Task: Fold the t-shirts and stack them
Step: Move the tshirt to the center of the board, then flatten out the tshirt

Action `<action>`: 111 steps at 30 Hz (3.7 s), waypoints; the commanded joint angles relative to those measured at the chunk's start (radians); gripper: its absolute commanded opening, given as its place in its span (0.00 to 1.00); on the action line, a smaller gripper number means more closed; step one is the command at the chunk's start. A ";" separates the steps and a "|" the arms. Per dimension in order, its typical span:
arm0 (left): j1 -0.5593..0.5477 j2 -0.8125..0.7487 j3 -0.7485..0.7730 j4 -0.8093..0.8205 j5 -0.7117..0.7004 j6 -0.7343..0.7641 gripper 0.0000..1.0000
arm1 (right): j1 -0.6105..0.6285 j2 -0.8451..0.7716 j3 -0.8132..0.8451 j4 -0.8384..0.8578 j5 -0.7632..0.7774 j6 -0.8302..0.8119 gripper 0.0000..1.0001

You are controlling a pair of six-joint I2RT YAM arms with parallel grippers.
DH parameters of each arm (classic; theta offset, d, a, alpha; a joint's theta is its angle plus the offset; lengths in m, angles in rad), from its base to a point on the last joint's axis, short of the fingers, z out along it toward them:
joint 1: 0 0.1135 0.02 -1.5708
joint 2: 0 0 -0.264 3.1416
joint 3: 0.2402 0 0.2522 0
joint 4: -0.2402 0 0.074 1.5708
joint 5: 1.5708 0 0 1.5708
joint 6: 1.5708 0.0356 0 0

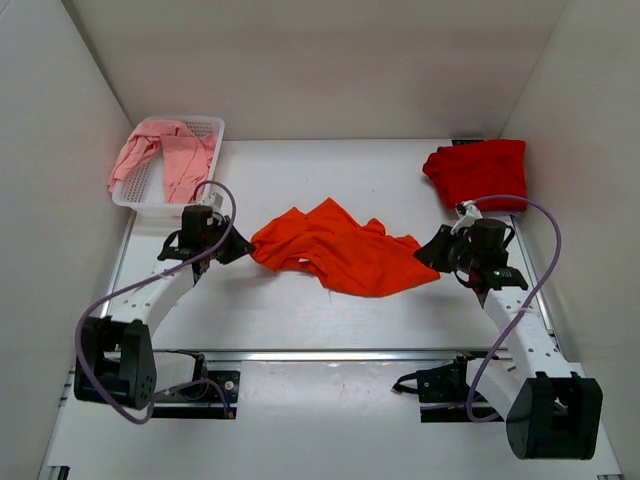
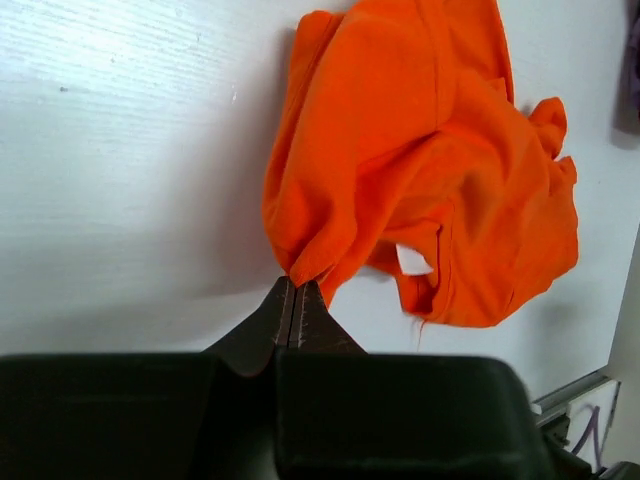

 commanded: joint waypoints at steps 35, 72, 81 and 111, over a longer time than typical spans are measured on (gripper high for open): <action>0.063 -0.259 0.273 -0.010 0.001 0.039 0.00 | 0.503 0.175 0.492 -0.255 0.379 0.038 0.00; 0.054 0.624 1.618 -0.075 0.234 -0.085 0.00 | -0.118 0.386 1.321 -0.335 0.022 -0.134 0.00; 0.096 0.494 1.196 0.090 0.285 -0.111 0.00 | 0.062 0.287 1.028 -0.291 0.087 -0.133 0.00; 0.001 -0.071 0.079 0.041 0.153 0.042 0.67 | 0.635 0.394 0.218 0.133 0.257 0.021 0.40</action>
